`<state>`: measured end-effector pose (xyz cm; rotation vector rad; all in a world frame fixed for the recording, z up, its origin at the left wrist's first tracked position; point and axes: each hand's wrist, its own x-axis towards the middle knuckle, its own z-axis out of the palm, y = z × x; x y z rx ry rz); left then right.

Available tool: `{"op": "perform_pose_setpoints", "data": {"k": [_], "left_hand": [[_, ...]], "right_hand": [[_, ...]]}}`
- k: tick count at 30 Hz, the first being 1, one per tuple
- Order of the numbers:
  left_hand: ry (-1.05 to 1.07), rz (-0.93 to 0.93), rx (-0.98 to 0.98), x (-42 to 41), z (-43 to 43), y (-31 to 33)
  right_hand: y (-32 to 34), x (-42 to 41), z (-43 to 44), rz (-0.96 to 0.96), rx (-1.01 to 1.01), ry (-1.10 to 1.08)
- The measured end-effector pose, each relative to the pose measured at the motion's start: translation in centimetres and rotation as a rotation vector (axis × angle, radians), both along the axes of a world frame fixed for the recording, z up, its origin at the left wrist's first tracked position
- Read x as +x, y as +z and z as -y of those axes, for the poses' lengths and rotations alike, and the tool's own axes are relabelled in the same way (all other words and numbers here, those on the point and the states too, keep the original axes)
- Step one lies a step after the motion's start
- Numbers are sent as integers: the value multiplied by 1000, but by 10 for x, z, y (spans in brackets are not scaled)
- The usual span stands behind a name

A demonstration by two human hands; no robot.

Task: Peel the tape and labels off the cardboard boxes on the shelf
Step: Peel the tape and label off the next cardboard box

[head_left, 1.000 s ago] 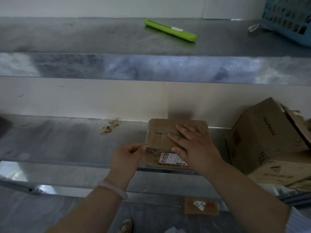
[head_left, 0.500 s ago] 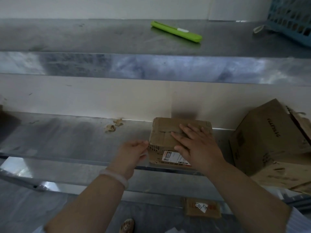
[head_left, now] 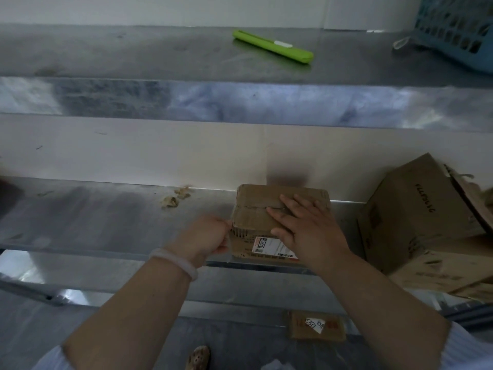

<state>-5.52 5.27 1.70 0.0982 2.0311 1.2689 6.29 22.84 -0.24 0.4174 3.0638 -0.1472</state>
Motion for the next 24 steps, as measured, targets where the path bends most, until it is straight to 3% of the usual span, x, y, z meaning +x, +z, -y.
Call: {"op": "perform_pose_setpoints", "data": {"k": [5, 8, 14, 20, 22, 24], "left_hand": [[110, 358, 207, -2, 5, 8], [177, 365, 301, 1, 5, 8], [55, -111, 164, 1, 10, -3], [-82, -394, 47, -11, 7, -6], [-210, -630, 9, -10, 11, -9], [-376, -990, -14, -11, 13, -17]], "right_hand": [[-1, 1, 2, -13, 4, -5], [-3, 1, 1, -22, 5, -4], [-4, 0, 0, -21, 22, 4], [-5, 0, 0, -42, 21, 15], [-7, 0, -1, -57, 31, 13], [-9, 0, -1, -71, 35, 9]]}}
